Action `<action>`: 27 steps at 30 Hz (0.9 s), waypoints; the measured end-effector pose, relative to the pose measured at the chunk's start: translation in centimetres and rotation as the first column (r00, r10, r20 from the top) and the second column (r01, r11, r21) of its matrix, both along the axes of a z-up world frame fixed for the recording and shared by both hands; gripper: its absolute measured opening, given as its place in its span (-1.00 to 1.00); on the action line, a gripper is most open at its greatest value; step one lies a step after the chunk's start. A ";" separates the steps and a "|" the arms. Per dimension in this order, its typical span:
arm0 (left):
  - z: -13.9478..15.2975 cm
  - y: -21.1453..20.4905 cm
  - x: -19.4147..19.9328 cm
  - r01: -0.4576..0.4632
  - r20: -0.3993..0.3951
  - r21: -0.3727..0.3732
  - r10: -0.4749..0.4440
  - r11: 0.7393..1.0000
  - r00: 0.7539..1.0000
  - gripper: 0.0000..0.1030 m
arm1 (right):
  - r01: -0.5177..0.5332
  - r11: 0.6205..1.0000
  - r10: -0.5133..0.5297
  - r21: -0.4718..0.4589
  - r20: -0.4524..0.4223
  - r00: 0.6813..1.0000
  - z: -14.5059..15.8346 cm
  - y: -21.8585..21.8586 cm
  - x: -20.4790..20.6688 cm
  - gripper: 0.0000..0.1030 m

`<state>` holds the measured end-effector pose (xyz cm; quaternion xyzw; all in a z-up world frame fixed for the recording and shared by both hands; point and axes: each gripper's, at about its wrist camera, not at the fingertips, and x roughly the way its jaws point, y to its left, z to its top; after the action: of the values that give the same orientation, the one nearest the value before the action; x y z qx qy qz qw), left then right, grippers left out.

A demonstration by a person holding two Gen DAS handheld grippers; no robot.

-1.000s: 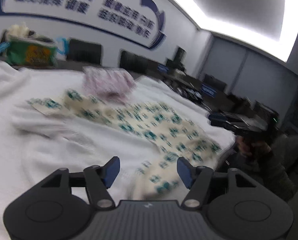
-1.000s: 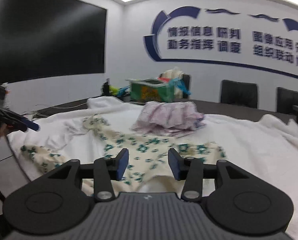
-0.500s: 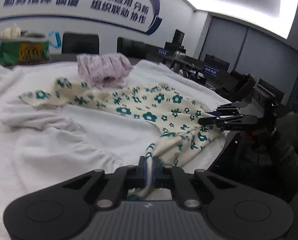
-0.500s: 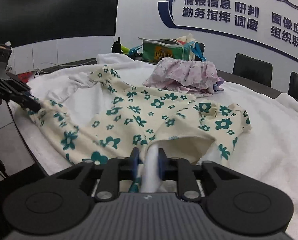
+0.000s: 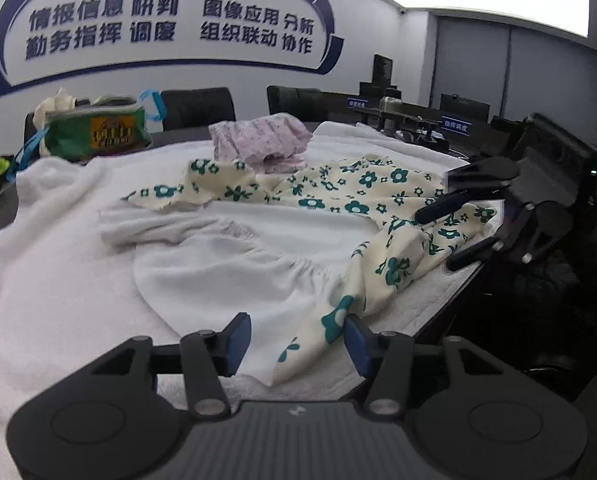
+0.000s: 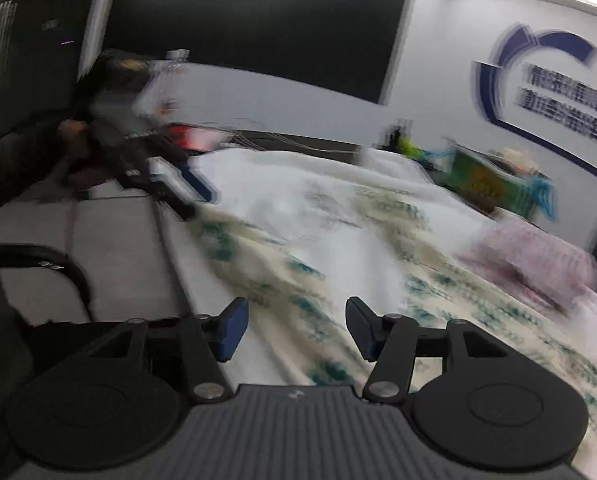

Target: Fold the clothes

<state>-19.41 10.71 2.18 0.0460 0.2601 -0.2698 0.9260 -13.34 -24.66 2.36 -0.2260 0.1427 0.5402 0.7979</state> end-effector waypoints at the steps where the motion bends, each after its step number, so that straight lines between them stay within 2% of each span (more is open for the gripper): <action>1: 0.1 0.0 -0.1 0.005 0.008 -0.008 -0.005 1.000 1.000 -0.03 | -0.023 1.000 0.023 0.006 -0.008 1.000 -0.2 0.9 0.2 0.04; 3: 0.4 -0.4 -0.2 0.025 0.019 -0.016 -0.024 1.000 1.000 -0.03 | -0.049 0.999 0.050 0.013 -0.036 0.998 -0.5 2.7 1.0 -0.02; 4: 0.5 -0.7 -0.3 0.040 0.030 -0.010 -0.039 0.999 0.999 -0.03 | -0.057 0.998 0.057 0.005 -0.052 0.997 -0.8 3.4 1.5 -0.21; 5: 0.7 -1.2 -0.2 0.052 0.044 -0.002 -0.052 0.999 0.998 0.01 | -0.060 0.998 0.060 -0.005 -0.069 0.996 -1.1 4.0 2.0 -0.60; 6: 0.8 -1.8 -0.1 0.064 0.060 0.008 -0.064 0.998 0.996 0.04 | -0.054 0.998 0.053 -0.016 -0.091 0.994 -1.4 4.5 2.7 -0.74; 7: 0.7 -2.3 0.2 0.074 0.061 0.015 -0.075 0.997 0.995 0.11 | -0.050 0.999 0.048 -0.013 -0.114 0.992 -1.6 4.8 3.3 -0.77; 9: 0.5 -3.4 1.1 0.093 0.050 0.029 -0.095 0.995 0.994 0.13 | -0.038 0.999 0.039 0.009 -0.137 0.990 -1.8 4.8 4.0 -0.77; 10: 0.2 -3.8 1.6 0.100 0.037 0.038 -0.101 0.994 0.994 0.13 | -0.030 0.999 0.032 0.015 -0.142 0.989 -1.7 4.7 4.2 -0.76; 12: -0.5 -4.2 2.2 0.105 0.016 0.063 -0.106 0.992 0.994 0.12 | -0.024 1.000 0.025 0.006 -0.117 0.993 -1.2 3.9 3.7 -0.58; 13: -0.9 -4.2 2.4 0.101 0.012 0.074 -0.102 0.992 0.995 0.12 | -0.018 1.000 0.018 -0.002 -0.088 0.996 -0.7 2.8 3.1 -0.24; 14: -1.0 -4.0 2.5 0.096 0.009 0.072 -0.097 0.993 0.995 0.12 | 0.001 1.000 -0.001 -0.005 -0.053 0.999 -0.3 1.6 2.5 -0.02; 17: -1.1 -3.7 2.7 0.101 0.003 0.034 -0.101 0.994 0.995 0.13 | 0.155 0.988 -0.154 -0.018 0.029 0.988 0.6 -3.4 0.9 0.06; 19: -0.9 -4.0 2.9 0.124 0.005 0.017 -0.124 0.992 0.992 0.13 | 0.297 0.955 -0.297 -0.018 0.023 0.955 0.6 -6.7 0.6 0.06; 21: -0.8 -4.9 3.3 0.154 0.010 0.034 -0.155 0.987 0.988 0.13 | 0.400 0.916 -0.399 -0.026 0.015 0.917 0.2 -9.5 0.0 0.06; 23: -0.7 -5.6 3.7 0.166 0.008 0.047 -0.166 0.985 0.986 0.13 | 0.438 0.898 -0.437 -0.038 0.027 0.899 -0.5 -10.9 -0.7 0.06; 27: -0.5 -6.8 4.2 0.182 0.005 0.067 -0.183 0.981 0.983 0.13 | 0.429 0.903 -0.429 -0.039 0.016 0.903 -1.9 -11.0 -0.3 0.06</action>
<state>-15.19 3.92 1.69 0.1017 0.2582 -0.3447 0.8968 -13.66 -35.66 0.49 -0.2076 0.1972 0.3477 0.8928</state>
